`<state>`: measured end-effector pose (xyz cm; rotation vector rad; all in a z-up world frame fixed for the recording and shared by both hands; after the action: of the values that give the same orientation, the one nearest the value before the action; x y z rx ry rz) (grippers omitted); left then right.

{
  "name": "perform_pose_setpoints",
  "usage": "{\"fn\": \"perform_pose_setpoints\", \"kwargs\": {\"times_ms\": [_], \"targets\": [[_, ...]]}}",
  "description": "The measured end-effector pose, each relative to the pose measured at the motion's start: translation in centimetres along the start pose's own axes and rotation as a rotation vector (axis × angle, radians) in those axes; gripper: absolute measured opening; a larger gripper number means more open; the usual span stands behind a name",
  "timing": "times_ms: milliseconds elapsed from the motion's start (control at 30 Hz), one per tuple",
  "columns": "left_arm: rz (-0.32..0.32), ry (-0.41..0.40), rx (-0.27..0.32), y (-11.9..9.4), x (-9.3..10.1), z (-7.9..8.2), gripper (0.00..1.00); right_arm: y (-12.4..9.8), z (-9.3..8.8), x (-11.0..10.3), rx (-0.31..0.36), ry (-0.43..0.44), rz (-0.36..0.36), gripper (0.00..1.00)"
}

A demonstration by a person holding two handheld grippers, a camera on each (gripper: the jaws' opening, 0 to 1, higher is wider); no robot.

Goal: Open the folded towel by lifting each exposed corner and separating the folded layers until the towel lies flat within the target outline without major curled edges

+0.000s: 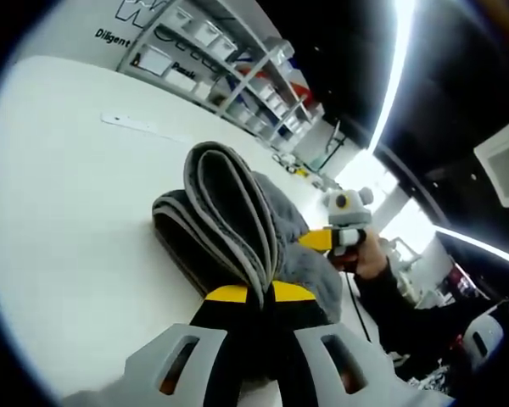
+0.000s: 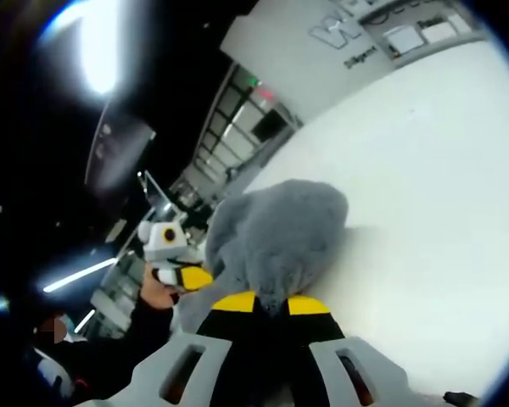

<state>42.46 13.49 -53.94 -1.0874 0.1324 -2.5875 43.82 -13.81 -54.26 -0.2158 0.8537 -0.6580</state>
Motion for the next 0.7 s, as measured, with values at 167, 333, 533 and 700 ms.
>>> {"fn": "perform_pose_setpoints", "kwargs": {"times_ms": [167,333,533,700], "targets": [[-0.002,-0.003,-0.003,-0.08,0.06,-0.07,0.04,0.03,-0.01,-0.02,-0.003,-0.002,0.002,0.05],[0.000,-0.001,-0.007,-0.13,0.21,-0.11,0.04,-0.02,-0.12,-0.09,-0.008,-0.002,0.006,0.05],[0.003,0.009,-0.015,-0.23,0.46,-0.26,0.04,-0.10,-0.28,-0.20,-0.016,-0.007,0.012,0.05],[0.002,0.006,-0.013,-0.35,0.48,-0.33,0.04,-0.09,-0.35,-0.25,-0.020,-0.005,0.015,0.05]]}}
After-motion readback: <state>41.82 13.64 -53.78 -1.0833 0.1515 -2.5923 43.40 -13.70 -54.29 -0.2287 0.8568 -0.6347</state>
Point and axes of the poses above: the point that each gripper's makers call its tool centre point, and the gripper's own axes: y roughly forward along the fingers, x roughly to its right, z roughly out of its top, the point moved 10 cm from there along -y, roughly backward along the fingers, and after that the axes turned 11 degrees about -z, right-handed, at the moved point
